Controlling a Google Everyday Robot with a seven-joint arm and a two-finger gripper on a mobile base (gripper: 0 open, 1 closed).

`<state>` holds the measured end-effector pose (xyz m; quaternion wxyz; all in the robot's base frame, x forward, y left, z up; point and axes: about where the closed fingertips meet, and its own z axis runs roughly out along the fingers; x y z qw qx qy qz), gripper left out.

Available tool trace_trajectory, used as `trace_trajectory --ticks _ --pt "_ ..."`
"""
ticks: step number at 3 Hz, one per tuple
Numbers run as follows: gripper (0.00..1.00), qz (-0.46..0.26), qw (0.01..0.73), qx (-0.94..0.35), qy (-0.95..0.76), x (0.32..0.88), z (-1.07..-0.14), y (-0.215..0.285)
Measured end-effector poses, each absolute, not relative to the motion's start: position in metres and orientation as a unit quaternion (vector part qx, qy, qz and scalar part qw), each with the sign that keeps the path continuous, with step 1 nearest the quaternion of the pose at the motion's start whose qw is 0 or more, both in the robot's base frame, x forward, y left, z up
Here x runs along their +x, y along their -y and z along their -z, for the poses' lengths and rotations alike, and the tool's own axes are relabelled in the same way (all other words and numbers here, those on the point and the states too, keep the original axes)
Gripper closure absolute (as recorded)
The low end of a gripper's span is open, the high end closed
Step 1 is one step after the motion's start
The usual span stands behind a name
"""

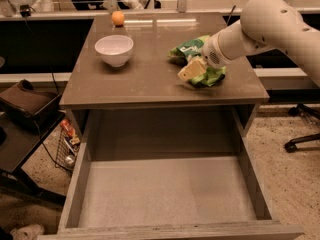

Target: Place green rice chip bag into top drawer

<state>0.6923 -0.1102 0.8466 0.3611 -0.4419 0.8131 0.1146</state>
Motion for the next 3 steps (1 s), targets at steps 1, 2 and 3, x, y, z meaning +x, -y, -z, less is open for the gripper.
trace_trajectory --ticks 1,2,3 --pt "0.62 -0.116 0.360 -0.443 -0.813 0.6923 -0.8449 0.1082" --pt "0.85 -0.116 0.359 -0.444 -0.813 0.6923 -0.8445 0.1071" --pt "1.00 -0.116 0.359 -0.444 -0.813 0.6923 -0.8453 0.1071"
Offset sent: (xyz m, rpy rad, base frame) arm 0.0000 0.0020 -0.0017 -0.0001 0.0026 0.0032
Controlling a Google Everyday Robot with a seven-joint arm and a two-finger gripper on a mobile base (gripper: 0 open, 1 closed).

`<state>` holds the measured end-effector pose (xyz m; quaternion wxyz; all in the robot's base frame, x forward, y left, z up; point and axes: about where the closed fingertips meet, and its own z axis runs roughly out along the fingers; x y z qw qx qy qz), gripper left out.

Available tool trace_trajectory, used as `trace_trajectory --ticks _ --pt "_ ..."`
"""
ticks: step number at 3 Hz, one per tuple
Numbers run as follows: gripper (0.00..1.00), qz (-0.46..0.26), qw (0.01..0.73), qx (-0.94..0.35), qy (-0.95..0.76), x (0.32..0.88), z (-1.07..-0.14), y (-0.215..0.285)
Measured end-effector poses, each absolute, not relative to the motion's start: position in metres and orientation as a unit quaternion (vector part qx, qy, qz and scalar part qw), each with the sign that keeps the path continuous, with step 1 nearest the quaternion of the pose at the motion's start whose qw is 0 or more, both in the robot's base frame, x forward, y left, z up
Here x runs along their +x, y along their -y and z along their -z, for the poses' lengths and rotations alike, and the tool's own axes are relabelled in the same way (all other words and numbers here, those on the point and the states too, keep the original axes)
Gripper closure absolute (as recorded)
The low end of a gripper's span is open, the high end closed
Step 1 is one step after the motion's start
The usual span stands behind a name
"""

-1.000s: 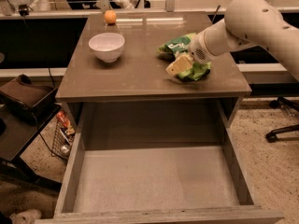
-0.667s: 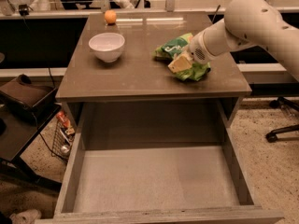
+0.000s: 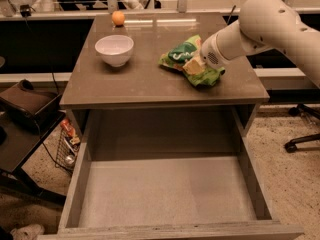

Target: Place green rice chip bag into top drawer

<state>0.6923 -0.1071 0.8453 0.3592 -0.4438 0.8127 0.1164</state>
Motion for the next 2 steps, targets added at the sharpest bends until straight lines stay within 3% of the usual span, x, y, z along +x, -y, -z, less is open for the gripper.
trace_trajectory --ticks 2 --pt "1.00 -0.117 0.359 -0.444 -0.813 0.6923 -0.8453 0.1070"
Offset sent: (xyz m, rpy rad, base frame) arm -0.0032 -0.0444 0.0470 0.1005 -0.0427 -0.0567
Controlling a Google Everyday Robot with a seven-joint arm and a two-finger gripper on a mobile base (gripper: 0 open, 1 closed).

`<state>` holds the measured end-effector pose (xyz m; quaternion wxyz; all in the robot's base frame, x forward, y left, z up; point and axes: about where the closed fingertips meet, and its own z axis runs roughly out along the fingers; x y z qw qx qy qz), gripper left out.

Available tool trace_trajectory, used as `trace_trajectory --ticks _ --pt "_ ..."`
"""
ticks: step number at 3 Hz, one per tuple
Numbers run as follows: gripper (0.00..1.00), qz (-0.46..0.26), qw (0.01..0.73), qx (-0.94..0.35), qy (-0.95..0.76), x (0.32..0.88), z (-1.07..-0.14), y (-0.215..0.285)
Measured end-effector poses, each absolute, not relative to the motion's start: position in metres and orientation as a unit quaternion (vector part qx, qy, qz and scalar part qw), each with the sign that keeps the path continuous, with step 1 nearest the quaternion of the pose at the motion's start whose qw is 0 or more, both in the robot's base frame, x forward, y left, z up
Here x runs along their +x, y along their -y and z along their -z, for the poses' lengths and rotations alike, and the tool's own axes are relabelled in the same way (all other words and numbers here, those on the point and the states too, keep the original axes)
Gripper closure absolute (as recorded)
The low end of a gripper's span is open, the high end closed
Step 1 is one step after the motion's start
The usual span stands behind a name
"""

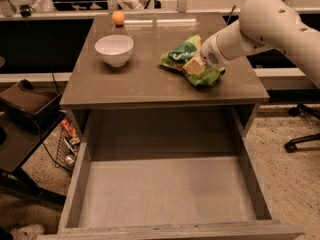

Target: Place green rice chip bag into top drawer

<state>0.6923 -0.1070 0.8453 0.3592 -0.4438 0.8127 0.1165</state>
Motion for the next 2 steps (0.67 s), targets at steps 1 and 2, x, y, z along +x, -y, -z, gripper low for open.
trace_trajectory --ticks 1,2 --pt "1.00 -0.117 0.360 -0.443 -0.813 0.692 -0.846 0.107" --pt "1.00 -0.136 0.407 -0.419 -0.800 0.657 -0.885 0.148"
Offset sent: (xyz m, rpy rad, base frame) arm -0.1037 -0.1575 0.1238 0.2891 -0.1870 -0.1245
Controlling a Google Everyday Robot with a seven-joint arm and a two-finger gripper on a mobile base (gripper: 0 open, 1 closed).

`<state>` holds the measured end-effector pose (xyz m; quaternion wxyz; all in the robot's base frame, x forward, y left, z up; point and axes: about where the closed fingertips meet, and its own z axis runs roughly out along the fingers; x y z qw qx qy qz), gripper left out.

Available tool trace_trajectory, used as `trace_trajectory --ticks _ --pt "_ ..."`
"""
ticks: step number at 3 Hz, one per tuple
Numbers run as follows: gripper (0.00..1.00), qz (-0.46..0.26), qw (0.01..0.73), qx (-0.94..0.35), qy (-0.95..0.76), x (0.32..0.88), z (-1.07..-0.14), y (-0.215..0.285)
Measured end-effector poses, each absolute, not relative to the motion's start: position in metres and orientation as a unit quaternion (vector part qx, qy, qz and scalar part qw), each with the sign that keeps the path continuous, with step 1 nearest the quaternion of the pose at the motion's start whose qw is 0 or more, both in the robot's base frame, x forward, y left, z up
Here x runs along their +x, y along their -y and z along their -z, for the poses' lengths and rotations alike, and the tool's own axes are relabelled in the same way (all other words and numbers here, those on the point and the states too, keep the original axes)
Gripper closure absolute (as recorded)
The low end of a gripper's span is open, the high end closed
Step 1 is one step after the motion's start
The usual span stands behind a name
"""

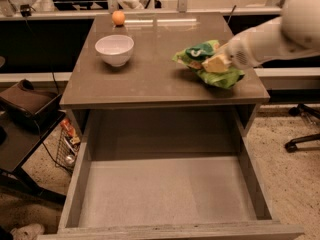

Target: Place green rice chip bag into top drawer

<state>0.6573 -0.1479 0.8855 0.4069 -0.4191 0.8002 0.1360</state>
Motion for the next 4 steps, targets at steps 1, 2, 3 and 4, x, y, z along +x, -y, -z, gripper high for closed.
trace_trajectory --ticks 1,2,3,4 --pt "1.00 -0.163 0.472 -0.398 -0.770 0.591 -0.945 0.205" --pt "1.00 -0.186 0.482 -0.397 -0.758 0.545 -0.964 0.239" --pt "1.00 -0.237 0.443 -0.427 -0.752 0.493 -0.949 0.259" --pt "1.00 -0.237 0.443 -0.427 -0.752 0.493 -0.949 0.259"
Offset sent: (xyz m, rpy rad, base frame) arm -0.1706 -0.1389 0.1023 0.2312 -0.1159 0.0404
